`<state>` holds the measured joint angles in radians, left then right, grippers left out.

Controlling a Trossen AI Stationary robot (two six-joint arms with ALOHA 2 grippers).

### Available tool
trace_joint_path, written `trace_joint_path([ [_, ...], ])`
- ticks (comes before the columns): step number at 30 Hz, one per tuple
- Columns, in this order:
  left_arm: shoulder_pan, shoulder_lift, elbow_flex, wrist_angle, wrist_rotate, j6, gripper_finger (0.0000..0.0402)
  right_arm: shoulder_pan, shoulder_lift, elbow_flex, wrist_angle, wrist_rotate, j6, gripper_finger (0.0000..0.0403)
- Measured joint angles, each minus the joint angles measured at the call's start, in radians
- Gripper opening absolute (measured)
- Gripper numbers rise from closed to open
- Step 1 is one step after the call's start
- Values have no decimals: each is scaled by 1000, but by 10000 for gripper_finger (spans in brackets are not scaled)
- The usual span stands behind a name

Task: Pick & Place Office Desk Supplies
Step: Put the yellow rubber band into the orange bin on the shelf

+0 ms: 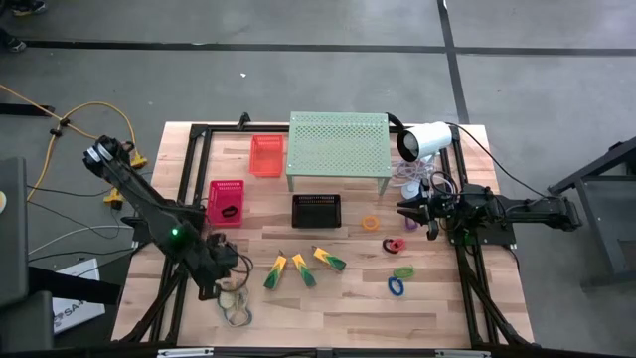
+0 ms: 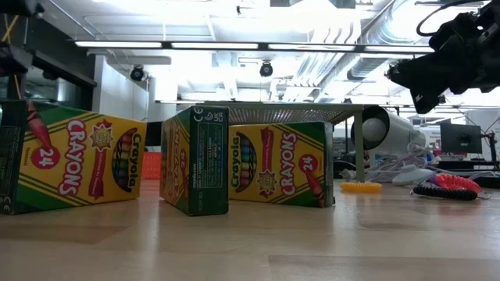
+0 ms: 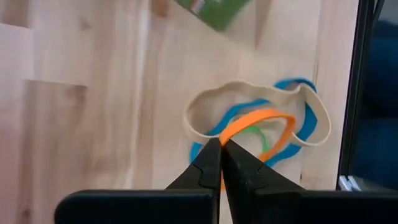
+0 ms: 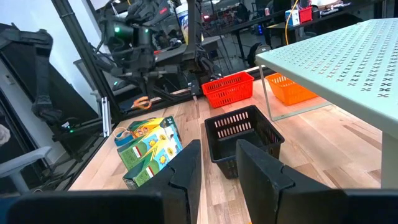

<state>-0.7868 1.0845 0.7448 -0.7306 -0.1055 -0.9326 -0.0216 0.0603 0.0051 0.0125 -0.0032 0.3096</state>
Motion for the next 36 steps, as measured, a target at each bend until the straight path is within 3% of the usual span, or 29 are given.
trace_joint_path([
  [13, 143, -41, 0, -95, -31, -106, 1, 0, 0, 0, 0, 0, 0, 90],
  [28, 524, -101, 0, -267, -49, -102, 1, 0, 0, 0, 0, 0, 0, 90],
  [36, 714, -174, 0, -328, -51, -19, 1, 0, 0, 0, 0, 0, 0, 90],
])
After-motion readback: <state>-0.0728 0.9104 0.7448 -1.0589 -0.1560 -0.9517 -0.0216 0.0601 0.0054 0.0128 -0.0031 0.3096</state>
